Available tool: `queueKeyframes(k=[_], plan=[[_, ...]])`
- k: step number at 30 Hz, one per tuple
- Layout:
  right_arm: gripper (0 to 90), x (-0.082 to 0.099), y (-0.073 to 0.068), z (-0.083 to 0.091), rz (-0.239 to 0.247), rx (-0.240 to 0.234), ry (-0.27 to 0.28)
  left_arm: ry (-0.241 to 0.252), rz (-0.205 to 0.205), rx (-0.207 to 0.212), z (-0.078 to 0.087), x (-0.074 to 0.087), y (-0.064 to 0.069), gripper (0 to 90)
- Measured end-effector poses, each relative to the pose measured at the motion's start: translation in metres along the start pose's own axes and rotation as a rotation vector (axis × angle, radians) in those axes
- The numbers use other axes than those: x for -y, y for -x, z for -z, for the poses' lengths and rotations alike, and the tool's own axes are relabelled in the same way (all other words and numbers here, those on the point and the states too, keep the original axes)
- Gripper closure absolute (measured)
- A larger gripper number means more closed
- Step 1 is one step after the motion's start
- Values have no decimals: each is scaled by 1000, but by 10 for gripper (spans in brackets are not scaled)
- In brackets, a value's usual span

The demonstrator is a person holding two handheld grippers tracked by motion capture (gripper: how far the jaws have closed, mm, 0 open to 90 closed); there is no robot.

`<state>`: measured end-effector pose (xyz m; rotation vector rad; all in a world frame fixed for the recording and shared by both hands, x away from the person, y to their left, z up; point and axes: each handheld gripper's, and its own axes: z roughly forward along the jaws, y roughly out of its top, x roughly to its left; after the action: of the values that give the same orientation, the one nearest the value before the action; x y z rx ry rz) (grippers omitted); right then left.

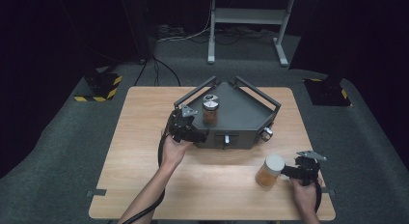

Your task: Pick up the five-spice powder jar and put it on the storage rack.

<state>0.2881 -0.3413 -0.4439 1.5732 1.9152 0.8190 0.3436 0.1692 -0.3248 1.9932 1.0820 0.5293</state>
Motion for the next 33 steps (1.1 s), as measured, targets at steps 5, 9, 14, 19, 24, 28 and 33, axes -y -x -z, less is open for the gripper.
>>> queueKeyframes(k=[5,9,14,19,24,28,33], plan=[[82,0,0,0,0,0,0,12,14,-15,5,15,1,48],[82,0,0,0,0,0,0,21,28,-11,8,29,0,50],[82,0,0,0,0,0,0,-2,33,0,5,46,-1,50],[82,0,0,0,0,0,0,-32,35,4,-1,61,0,50],[82,0,0,0,0,0,-1,-62,30,5,-10,76,4,50],[82,0,0,0,0,0,0,-88,23,6,-18,86,8,50],[82,0,0,0,0,0,-1,-110,28,11,-26,95,11,50]])
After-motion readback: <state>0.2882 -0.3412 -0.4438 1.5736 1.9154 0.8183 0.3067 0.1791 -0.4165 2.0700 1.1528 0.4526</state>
